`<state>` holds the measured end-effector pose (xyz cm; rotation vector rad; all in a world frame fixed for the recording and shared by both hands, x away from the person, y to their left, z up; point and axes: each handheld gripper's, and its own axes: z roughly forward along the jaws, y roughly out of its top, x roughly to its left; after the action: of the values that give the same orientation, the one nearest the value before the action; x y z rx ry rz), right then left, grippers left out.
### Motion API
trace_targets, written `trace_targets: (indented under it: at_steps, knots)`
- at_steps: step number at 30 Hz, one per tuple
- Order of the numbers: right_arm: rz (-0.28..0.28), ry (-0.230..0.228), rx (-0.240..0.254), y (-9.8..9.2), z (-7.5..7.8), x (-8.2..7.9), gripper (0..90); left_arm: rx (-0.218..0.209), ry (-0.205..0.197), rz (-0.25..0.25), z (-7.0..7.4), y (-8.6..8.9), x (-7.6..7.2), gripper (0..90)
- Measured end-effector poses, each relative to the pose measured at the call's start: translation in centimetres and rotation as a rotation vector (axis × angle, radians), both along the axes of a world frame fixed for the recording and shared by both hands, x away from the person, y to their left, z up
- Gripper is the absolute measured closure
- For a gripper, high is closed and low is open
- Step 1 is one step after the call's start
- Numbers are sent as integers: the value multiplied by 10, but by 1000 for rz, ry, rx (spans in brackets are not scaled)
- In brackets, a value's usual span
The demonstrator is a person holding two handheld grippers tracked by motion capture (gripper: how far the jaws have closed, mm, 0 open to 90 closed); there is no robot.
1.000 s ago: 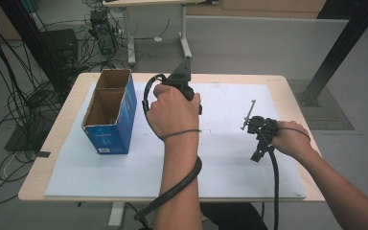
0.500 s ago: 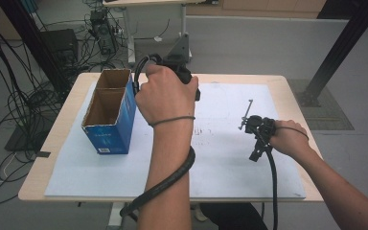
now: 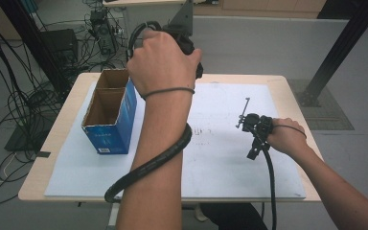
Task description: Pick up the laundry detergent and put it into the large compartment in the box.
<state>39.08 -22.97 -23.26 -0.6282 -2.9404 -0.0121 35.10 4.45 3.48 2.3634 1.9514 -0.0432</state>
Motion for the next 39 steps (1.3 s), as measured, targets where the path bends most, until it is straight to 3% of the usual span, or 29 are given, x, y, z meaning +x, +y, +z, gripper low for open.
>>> trace_targets:
  at_steps: [9, 24, 31, 39]
  knots:
    - [-11, -8, -14, 3, 4, 1, 41, -15, -19, -3, 25, 12, 1, 369]
    - [-34, -16, -18, 2, 7, 1, 41, -17, -23, -19, 37, 23, 10, 370]
    - [-62, -20, -22, -4, 8, 6, 43, -6, -31, -8, 38, 41, 17, 370]
    - [-75, -28, -23, -11, 11, 7, 40, -20, -29, 32, 35, 80, 26, 371]
